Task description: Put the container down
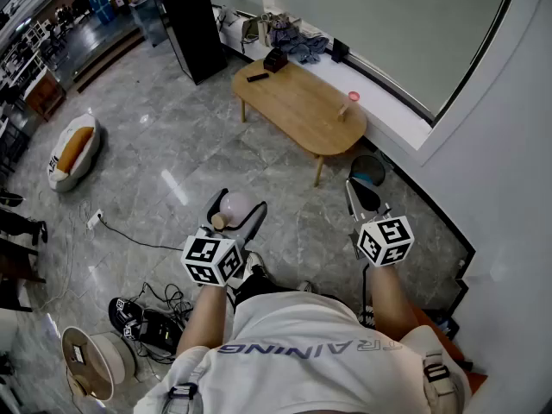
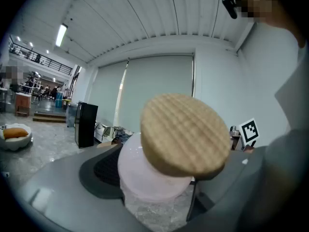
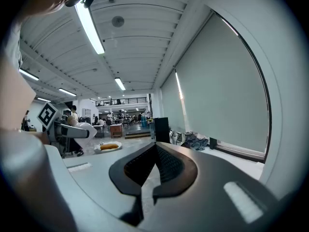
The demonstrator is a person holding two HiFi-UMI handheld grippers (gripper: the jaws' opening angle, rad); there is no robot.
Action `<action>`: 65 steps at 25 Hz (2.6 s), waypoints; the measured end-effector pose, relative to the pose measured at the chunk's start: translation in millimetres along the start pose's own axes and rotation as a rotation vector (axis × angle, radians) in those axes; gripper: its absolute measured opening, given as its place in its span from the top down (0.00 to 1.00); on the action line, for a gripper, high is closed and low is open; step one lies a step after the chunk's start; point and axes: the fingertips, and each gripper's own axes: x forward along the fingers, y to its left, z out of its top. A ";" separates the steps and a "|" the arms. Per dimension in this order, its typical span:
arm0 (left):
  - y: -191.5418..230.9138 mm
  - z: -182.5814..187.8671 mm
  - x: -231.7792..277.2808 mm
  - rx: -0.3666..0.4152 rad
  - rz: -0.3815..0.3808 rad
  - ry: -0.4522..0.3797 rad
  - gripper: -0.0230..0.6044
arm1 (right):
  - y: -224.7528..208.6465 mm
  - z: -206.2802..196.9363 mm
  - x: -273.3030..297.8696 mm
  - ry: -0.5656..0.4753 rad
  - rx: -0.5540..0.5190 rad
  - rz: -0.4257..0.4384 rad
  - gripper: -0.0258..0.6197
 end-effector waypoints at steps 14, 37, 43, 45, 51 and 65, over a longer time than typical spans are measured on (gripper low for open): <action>9.6 -1.6 -2.8 -0.005 0.015 -0.003 0.31 | 8.3 -3.4 11.6 0.006 -0.002 0.023 0.94; 144.0 43.7 56.3 -0.019 -0.032 -0.011 0.31 | 38.6 27.9 156.6 -0.012 -0.014 0.000 0.93; 210.8 65.6 63.3 -0.020 -0.038 -0.019 0.31 | 70.6 47.7 213.0 -0.034 -0.035 -0.010 0.93; 228.5 66.8 66.3 -0.037 -0.041 -0.011 0.31 | 79.1 45.3 227.9 -0.024 -0.035 -0.014 0.93; 256.4 73.8 90.6 -0.062 -0.061 0.000 0.31 | 85.5 43.3 260.0 0.006 -0.043 -0.010 0.93; 315.6 105.3 183.3 -0.055 0.003 -0.001 0.31 | 26.7 51.9 389.8 0.005 0.010 0.044 0.93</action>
